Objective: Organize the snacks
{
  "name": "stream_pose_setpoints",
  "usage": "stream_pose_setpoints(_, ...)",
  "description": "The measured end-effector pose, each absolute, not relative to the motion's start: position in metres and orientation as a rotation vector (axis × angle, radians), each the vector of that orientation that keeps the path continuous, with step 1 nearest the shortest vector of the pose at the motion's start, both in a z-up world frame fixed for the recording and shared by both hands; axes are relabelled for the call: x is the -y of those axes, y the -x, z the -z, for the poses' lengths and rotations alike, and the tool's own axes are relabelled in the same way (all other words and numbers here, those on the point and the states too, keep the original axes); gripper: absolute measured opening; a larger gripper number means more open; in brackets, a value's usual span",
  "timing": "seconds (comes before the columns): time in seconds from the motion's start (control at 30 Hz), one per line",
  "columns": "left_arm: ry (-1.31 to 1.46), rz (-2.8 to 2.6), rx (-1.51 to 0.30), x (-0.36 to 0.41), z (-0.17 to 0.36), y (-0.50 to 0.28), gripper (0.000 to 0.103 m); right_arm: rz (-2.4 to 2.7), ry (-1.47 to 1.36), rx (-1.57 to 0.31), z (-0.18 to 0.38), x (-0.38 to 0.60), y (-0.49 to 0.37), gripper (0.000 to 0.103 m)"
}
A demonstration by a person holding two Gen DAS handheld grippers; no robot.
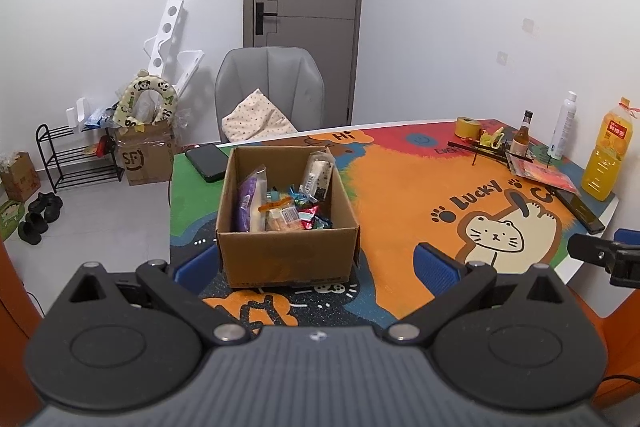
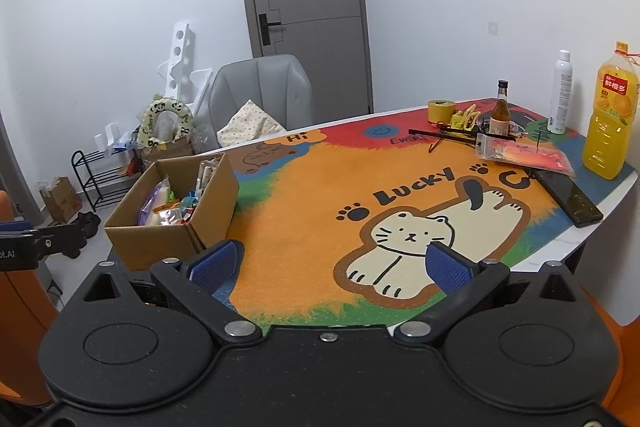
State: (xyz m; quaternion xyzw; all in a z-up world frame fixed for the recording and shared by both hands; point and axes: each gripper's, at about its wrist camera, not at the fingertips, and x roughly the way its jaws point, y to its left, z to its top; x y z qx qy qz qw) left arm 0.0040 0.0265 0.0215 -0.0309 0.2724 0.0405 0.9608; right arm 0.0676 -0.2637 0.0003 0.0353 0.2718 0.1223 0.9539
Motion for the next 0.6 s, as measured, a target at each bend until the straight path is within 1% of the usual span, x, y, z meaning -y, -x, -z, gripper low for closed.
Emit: stream_pose_setpoints(0.6, 0.067, -0.074, -0.556, -0.0237, -0.0183, -0.0063, 0.103, -0.257, -0.061, -0.548, -0.0028, 0.2623, -0.0663, 0.103)
